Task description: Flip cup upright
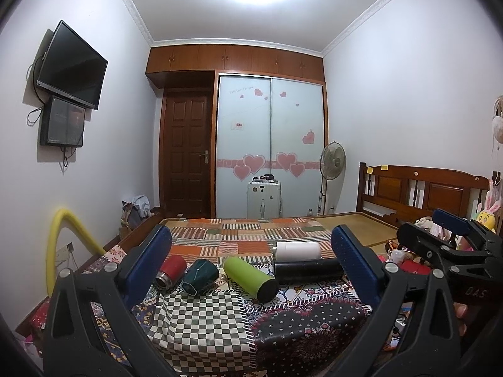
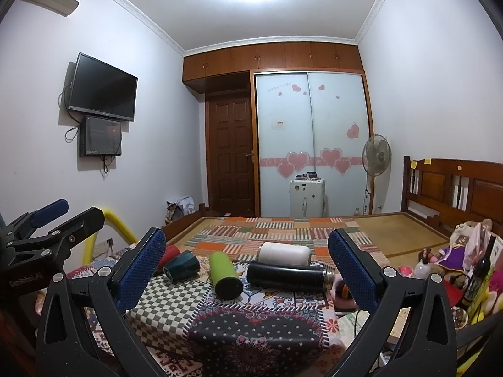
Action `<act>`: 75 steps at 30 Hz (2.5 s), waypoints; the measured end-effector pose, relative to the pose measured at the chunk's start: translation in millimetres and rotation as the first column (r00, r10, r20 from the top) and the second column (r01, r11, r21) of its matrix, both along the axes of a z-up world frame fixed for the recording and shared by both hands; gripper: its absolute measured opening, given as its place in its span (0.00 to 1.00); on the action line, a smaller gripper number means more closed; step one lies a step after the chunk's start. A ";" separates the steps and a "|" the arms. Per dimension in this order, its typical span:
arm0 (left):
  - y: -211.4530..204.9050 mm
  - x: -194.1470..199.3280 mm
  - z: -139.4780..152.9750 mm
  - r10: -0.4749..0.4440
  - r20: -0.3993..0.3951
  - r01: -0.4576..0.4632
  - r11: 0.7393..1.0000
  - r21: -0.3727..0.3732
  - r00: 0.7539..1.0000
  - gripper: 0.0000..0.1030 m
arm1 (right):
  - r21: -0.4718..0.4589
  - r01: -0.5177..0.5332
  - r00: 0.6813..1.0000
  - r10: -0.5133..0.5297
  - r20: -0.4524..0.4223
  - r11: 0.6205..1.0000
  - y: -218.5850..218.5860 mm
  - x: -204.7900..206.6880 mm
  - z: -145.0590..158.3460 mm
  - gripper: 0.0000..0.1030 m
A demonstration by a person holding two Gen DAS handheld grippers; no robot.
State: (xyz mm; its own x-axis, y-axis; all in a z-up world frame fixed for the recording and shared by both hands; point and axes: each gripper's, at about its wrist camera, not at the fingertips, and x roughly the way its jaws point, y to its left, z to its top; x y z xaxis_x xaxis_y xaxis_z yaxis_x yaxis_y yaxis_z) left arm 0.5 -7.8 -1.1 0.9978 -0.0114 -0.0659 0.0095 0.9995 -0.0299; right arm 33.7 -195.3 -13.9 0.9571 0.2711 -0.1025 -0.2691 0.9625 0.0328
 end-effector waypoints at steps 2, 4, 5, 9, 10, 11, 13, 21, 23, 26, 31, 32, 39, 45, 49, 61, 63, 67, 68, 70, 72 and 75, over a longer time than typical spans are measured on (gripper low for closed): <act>2.9 2.1 -0.7 -0.001 -0.004 0.001 1.000 -0.004 1.000 1.00 | 0.000 0.001 1.000 -0.001 -0.005 1.000 0.4 2.1 -0.8 1.00; 5.5 5.3 -1.4 -0.002 -0.010 0.002 1.000 -0.010 1.000 1.00 | -0.004 0.003 1.000 -0.003 -0.007 1.000 1.4 3.3 -1.2 1.00; 6.5 6.7 -2.1 -0.003 -0.012 0.003 1.000 -0.012 1.000 1.00 | -0.005 0.003 1.000 -0.003 -0.009 1.000 2.0 4.2 -1.3 1.00; 10.6 13.9 -6.4 -0.003 -0.021 0.003 1.000 -0.015 1.000 1.00 | -0.012 0.005 1.000 -0.005 -0.020 1.000 5.0 10.0 -3.5 1.00; 11.9 17.0 -7.7 -0.004 -0.025 0.004 1.000 -0.015 1.000 1.00 | -0.014 0.006 1.000 -0.006 -0.024 1.000 5.7 12.2 -4.4 1.00; 13.2 20.1 -9.7 -0.005 -0.030 0.004 1.000 -0.016 1.000 1.00 | -0.017 0.007 0.999 -0.007 -0.033 1.000 6.8 16.2 -5.8 1.00; 16.7 27.0 -12.7 -0.003 -0.042 0.003 1.000 -0.018 0.999 1.00 | -0.019 0.005 0.999 -0.006 -0.052 1.000 8.5 24.9 -9.2 1.00; 41.1 70.6 -33.3 0.036 -0.105 -0.038 0.999 -0.023 0.994 1.00 | -0.135 -0.051 0.987 0.029 -0.159 0.989 31.2 81.8 -21.4 1.00; 49.2 83.0 -40.6 0.049 -0.124 -0.053 0.998 -0.026 0.991 1.00 | -0.174 -0.063 0.982 0.030 -0.189 0.983 39.1 100.9 -25.0 1.00; 60.9 103.3 -53.3 0.064 -0.161 -0.070 0.997 -0.033 0.985 1.00 | -0.216 -0.095 0.967 0.038 -0.253 0.972 50.6 133.2 -34.8 1.00; 77.8 135.4 -75.8 0.085 -0.213 -0.094 0.995 -0.030 0.973 1.00 | -0.271 -0.164 0.936 0.062 -0.347 0.949 72.3 175.1 -51.0 1.00; 81.0 142.4 -80.1 0.086 -0.224 -0.096 0.995 -0.031 0.971 1.00 | -0.284 -0.181 0.927 0.067 -0.368 0.942 79.1 186.6 -55.0 1.00; 90.3 169.7 -100.5 0.082 -0.262 -0.096 0.995 -0.041 0.962 1.00 | -0.360 -0.303 0.854 0.085 -0.513 0.882 118.7 245.4 -85.5 0.99; 93.3 180.4 -116.0 0.067 -0.281 -0.088 0.994 -0.063 0.957 1.00 | -0.376 -0.412 0.756 0.081 -0.649 0.830 143.1 285.1 -113.5 0.98; 93.2 184.5 -124.6 0.065 -0.292 -0.087 0.994 -0.062 0.954 1.00 | -0.362 -0.449 0.698 0.068 -0.713 0.817 151.2 301.7 -126.2 0.98; 102.9 188.1 -135.7 0.064 -0.315 -0.096 0.992 -0.085 0.947 1.00 | -0.312 -0.515 0.568 0.045 -0.822 0.798 158.8 325.8 -147.1 0.69; 103.4 187.7 -135.5 0.066 -0.315 -0.098 0.991 -0.087 0.947 1.00 | -0.337 -0.506 0.582 0.026 -0.813 0.794 159.5 325.5 -147.3 0.65; 103.0 185.4 -133.6 0.073 -0.310 -0.103 0.991 -0.083 0.948 1.00 | -0.330 -0.488 0.589 0.026 -0.807 0.808 159.2 326.9 -146.7 0.62; 103.2 184.3 -133.2 0.075 -0.307 -0.105 0.991 -0.081 0.949 1.00 | -0.326 -0.485 0.589 0.028 -0.807 0.812 157.6 327.1 -145.9 0.62; 103.0 183.3 -132.4 0.081 -0.304 -0.110 0.991 -0.077 0.949 1.00 | -0.322 -0.482 0.590 0.031 -0.807 0.815 156.3 325.9 -144.6 0.61; 103.5 183.0 -132.1 0.086 -0.303 -0.114 0.991 -0.076 0.949 1.00 | -0.315 -0.485 0.585 0.035 -0.810 0.816 154.2 324.5 -143.4 0.60; 104.2 182.8 -131.6 0.085 -0.306 -0.116 0.990 -0.083 0.948 1.00 | -0.302 -0.487 0.576 0.042 -0.816 0.820 150.3 322.1 -143.1 0.60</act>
State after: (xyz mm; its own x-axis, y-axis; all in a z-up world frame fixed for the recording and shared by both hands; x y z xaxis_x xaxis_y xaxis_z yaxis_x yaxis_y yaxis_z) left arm 183.3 96.4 -132.8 0.9278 0.0661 -0.3673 -0.1156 0.9867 -0.1144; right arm 355.8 -45.0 -157.0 0.3523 0.2038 -0.9134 -0.6023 0.7964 -0.0546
